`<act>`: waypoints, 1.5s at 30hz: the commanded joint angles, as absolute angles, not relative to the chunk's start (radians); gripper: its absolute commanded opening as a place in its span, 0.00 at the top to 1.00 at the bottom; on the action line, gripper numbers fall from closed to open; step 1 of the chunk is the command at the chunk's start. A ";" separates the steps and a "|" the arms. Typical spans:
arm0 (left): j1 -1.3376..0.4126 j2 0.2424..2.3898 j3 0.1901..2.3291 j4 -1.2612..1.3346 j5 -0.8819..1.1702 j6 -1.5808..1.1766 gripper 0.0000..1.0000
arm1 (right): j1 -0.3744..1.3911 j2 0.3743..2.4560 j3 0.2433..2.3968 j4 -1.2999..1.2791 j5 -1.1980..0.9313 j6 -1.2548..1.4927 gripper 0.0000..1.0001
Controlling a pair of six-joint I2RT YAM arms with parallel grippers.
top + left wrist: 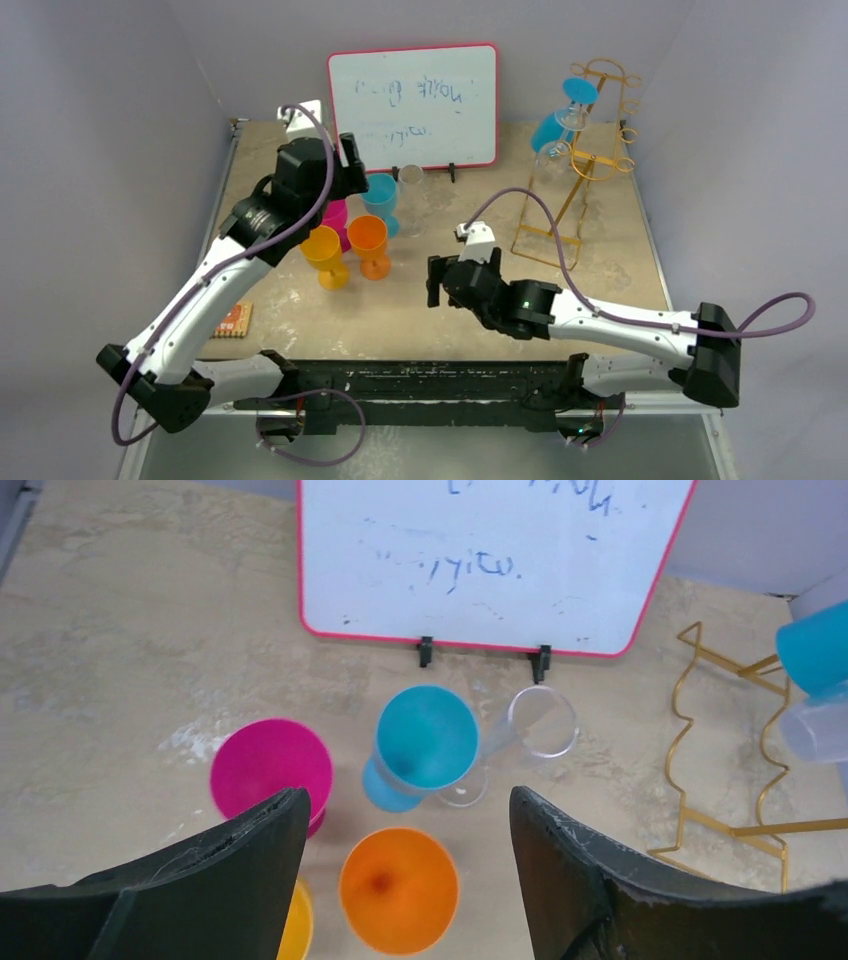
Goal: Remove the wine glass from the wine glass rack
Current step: Pick up the wine glass from the wine rack.
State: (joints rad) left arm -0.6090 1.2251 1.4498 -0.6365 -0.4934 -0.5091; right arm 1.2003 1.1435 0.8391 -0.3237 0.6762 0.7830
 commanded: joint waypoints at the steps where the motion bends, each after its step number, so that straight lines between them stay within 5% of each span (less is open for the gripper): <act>1: -0.604 1.098 1.374 -0.611 -0.610 -0.542 0.27 | 1.167 1.200 0.952 -0.288 0.594 0.681 0.00; 9: -0.564 1.019 1.409 -0.771 -0.537 -0.491 0.16 | 1.157 1.242 1.175 -0.291 0.551 0.672 0.00; 14: -0.398 1.113 1.521 -0.895 -0.437 -0.419 0.14 | 1.157 1.191 1.203 -0.098 0.294 0.455 0.00; 20: -0.241 1.092 1.501 -0.905 -0.355 -0.482 0.14 | 1.100 1.376 1.622 -0.419 0.481 0.405 0.00; 36: -0.239 0.837 1.375 -0.961 -0.380 -0.553 0.14 | 0.583 1.412 1.937 -0.588 0.314 0.395 0.00; 45: -0.239 0.824 1.380 -0.983 -0.384 -0.544 0.14 | 0.152 1.363 1.892 -0.609 0.069 0.402 0.02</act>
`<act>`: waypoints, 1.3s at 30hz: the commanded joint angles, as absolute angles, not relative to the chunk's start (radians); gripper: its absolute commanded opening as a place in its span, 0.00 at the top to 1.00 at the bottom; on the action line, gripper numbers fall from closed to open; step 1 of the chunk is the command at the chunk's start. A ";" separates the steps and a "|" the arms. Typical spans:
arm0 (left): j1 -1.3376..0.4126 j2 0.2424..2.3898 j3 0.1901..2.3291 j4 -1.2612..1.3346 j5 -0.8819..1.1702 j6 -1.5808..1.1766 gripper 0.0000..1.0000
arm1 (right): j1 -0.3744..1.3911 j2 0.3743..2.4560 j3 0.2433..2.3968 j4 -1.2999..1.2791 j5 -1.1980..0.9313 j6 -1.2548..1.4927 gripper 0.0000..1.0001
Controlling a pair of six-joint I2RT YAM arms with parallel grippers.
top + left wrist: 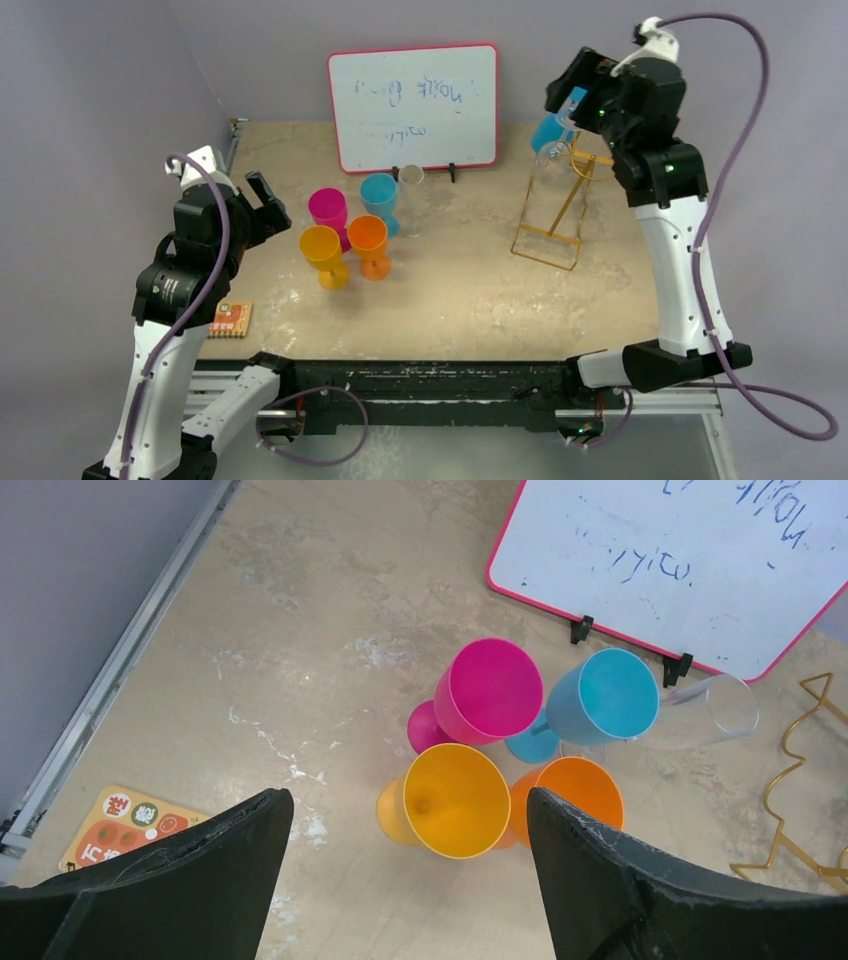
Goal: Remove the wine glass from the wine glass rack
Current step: Pick up the wine glass from the wine rack.
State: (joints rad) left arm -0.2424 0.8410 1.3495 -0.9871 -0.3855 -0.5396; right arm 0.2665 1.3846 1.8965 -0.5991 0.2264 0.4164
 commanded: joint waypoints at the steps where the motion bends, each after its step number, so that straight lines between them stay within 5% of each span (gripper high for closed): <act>1: -0.239 0.823 1.380 -0.986 -0.380 -0.545 0.14 | 0.116 1.360 1.876 -0.601 0.039 0.408 0.04; 9: -0.239 0.817 1.387 -1.001 -0.379 -0.528 0.14 | 0.016 1.342 1.765 -0.533 0.047 0.416 0.09; 17: -0.239 0.819 1.383 -1.006 -0.353 -0.537 0.14 | -0.052 1.396 1.732 -0.489 -0.077 0.433 0.28; 39: -0.239 0.796 1.371 -1.019 -0.337 -0.546 0.14 | -0.140 1.458 1.629 -0.386 -0.250 0.499 0.55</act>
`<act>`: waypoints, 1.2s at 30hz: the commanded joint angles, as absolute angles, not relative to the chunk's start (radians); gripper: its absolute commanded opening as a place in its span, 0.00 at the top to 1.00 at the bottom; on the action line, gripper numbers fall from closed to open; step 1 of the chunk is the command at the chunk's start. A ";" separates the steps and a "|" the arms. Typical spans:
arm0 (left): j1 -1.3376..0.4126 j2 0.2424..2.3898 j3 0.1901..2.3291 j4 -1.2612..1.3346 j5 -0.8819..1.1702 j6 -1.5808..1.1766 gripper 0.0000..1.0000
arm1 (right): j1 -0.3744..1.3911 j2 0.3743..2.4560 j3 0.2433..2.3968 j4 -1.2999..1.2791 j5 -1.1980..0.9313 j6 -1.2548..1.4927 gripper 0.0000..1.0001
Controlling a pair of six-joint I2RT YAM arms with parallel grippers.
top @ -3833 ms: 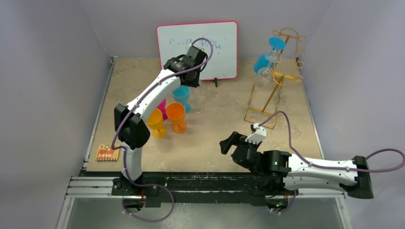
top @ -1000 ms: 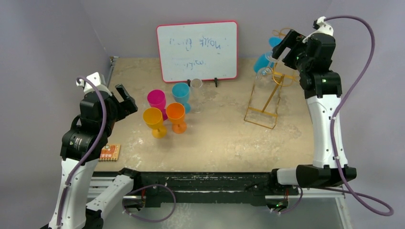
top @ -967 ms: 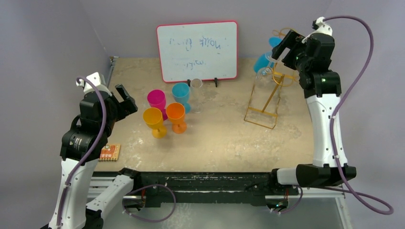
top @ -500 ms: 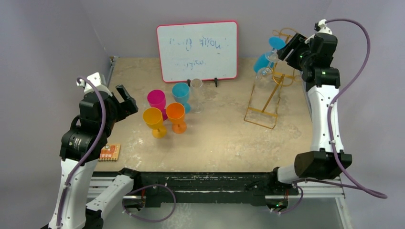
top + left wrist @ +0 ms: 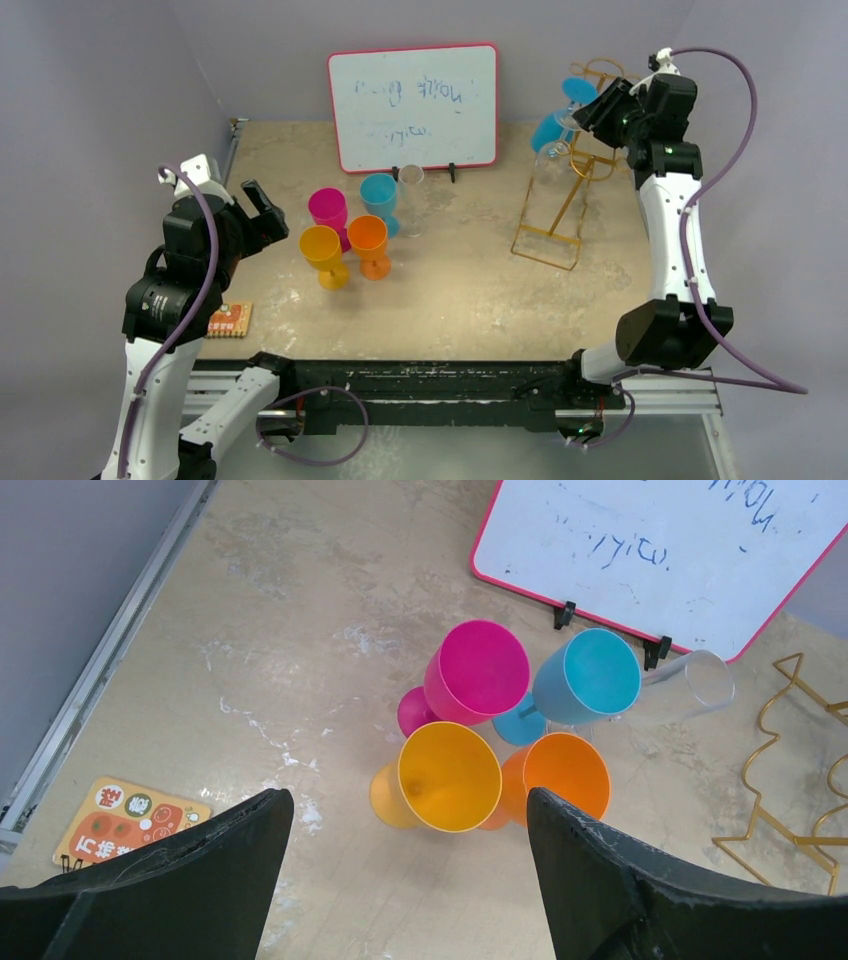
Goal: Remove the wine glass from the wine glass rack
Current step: Pick up the wine glass from the wine rack.
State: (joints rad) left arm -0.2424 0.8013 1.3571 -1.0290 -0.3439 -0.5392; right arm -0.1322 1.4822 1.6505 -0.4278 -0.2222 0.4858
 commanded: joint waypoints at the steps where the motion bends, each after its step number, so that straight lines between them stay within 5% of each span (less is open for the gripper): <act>1: -0.239 0.796 1.370 -1.018 -0.337 -0.546 0.14 | -0.140 1.455 1.624 -0.383 -0.254 0.501 0.56; 22: -0.239 0.801 1.361 -1.008 -0.311 -0.549 0.14 | -0.140 1.393 1.589 -0.354 -0.297 0.568 0.98; 36: -0.239 0.796 1.348 -0.993 -0.288 -0.570 0.15 | -0.140 1.359 1.528 -0.251 -0.357 0.719 1.00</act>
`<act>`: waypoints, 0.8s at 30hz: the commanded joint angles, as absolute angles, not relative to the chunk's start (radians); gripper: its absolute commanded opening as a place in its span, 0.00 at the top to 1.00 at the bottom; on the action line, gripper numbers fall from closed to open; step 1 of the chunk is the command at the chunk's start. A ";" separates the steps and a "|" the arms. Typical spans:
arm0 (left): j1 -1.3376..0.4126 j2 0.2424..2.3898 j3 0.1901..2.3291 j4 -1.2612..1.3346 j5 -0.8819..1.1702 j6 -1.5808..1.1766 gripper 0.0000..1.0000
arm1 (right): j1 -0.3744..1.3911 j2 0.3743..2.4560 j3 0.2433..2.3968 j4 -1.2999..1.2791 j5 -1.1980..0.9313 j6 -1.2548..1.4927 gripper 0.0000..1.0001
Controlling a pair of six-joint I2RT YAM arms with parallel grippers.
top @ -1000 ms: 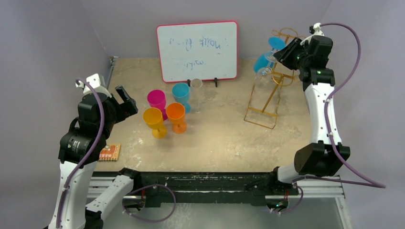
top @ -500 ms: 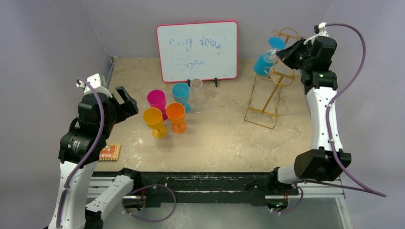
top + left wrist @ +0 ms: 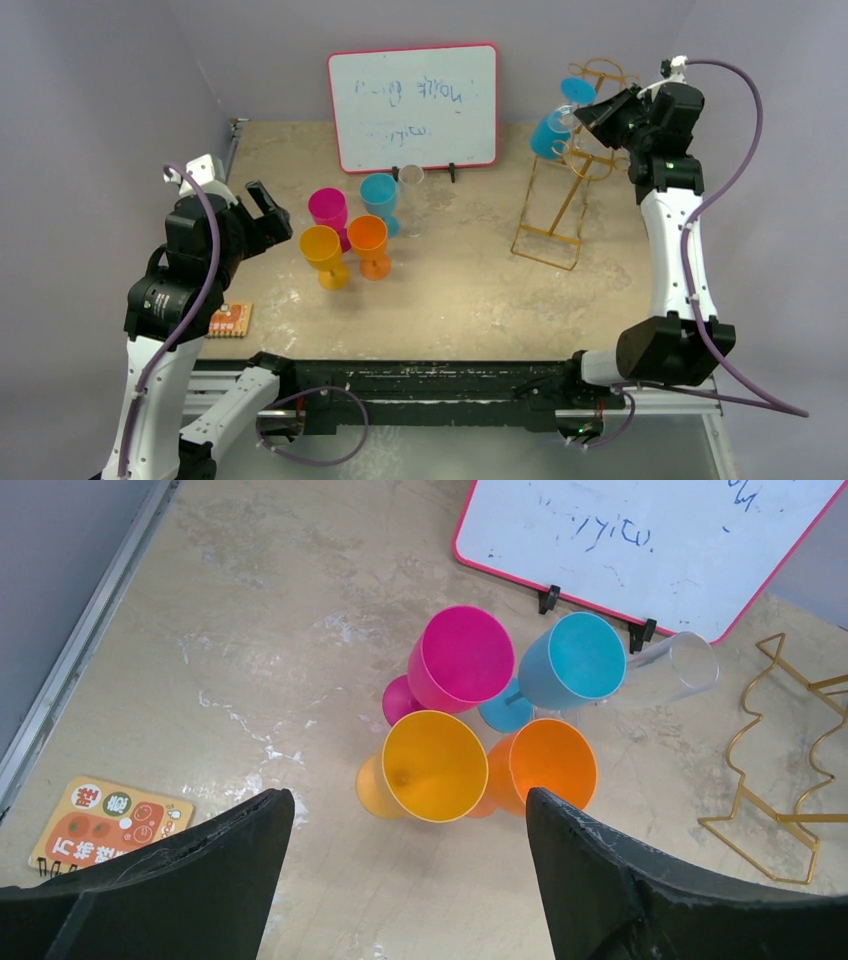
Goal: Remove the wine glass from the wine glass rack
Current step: Pick up the wine glass from the wine rack.
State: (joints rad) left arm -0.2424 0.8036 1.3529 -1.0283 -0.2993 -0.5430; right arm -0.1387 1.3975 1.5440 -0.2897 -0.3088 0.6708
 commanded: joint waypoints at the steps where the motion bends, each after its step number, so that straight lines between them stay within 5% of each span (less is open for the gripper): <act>1: -0.239 0.796 1.347 -0.991 -0.287 -0.571 0.15 | -0.141 1.356 1.523 -0.237 -0.364 0.738 1.00; 24: -0.239 0.796 1.337 -0.976 -0.263 -0.586 0.15 | -0.147 1.226 1.305 0.029 -0.318 1.153 1.00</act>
State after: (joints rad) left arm -0.2424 0.7982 1.3430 -1.0252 -0.2729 -0.5663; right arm -0.1455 1.2739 1.3125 -0.0872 -0.3042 1.0801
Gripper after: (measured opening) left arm 0.855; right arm 0.034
